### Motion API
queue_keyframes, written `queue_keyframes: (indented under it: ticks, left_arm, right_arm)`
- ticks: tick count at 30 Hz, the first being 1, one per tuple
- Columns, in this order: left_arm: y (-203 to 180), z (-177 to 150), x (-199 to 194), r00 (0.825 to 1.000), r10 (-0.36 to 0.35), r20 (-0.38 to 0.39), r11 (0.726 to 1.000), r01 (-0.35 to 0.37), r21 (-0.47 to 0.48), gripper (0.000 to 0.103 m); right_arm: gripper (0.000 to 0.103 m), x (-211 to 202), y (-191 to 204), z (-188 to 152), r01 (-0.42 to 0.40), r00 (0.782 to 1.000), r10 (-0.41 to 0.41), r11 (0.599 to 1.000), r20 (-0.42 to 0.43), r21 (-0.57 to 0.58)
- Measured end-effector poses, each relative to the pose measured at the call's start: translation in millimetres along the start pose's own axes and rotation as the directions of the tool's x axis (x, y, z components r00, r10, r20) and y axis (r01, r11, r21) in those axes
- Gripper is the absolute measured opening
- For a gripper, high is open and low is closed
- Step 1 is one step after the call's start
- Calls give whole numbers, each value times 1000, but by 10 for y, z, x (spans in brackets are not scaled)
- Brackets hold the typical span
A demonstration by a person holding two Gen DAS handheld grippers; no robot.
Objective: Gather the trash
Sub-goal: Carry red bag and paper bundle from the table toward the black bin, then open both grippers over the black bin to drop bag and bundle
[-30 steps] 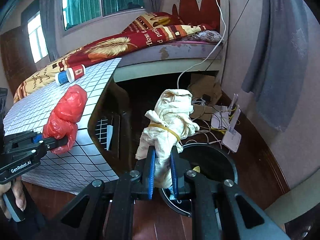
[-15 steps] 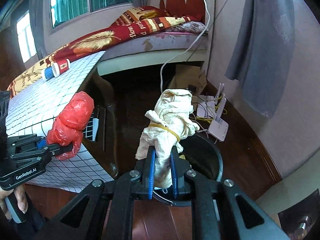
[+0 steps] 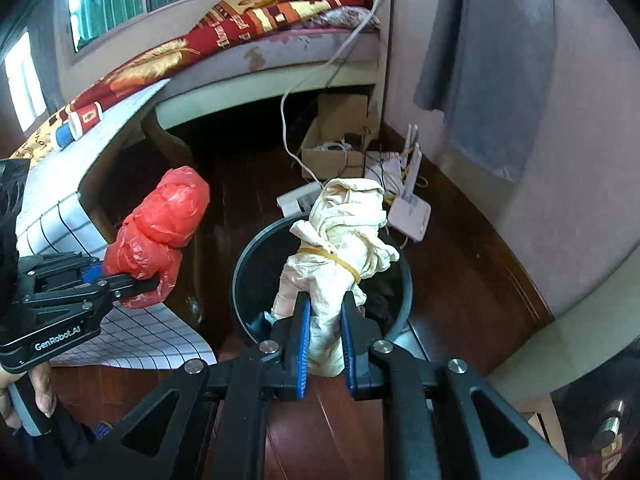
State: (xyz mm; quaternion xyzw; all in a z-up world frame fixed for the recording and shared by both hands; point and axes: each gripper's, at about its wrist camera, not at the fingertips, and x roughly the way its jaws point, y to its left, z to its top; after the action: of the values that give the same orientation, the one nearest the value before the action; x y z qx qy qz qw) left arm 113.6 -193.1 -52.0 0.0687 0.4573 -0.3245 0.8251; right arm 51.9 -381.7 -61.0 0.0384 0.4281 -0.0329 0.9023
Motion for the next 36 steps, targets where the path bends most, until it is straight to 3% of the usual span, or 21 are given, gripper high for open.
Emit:
queue_keyframes:
  ticks: [5, 18, 30, 31, 32, 33, 34, 36]
  left_arm:
    - [-83, 9, 225, 999, -9, -49, 1000, 10, 22, 20]
    - [-85, 65, 756, 987, -57, -152, 998, 54, -22, 20]
    - [-48, 82, 1004, 980, -45, -192, 999, 42, -18, 23]
    - [-39, 72, 1023, 980, -41, -196, 999, 38, -19, 28]
    - [-25, 57, 1040, 980, -15, -198, 1000, 11, -20, 49]
    - [-16, 43, 1047, 979, 61, -193, 998, -63, -4, 82]
    - [-1, 20, 1027, 975, 138, -175, 990, -138, 14, 92]
    - [62, -22, 949, 975, 175, -135, 984, -177, -1, 96]
  right_arm:
    - [15, 149, -103, -120, -23, 999, 22, 1000, -38, -2]
    - [16, 748, -109, -102, -84, 987, 79, 996, -137, -32]
    - [18, 959, -134, -72, -99, 981, 90, 994, -170, -45]
    - [23, 984, -151, -78, -92, 981, 82, 994, -174, -51]
    - [52, 1016, -179, -93, -60, 981, 48, 997, -187, -58]
    - [92, 1051, -234, -105, -1, 980, -11, 998, -199, -58]
    - [101, 1051, -303, -121, 44, 980, -53, 998, -191, -53]
    - [103, 1059, -418, -145, 96, 974, -102, 995, -202, -38]
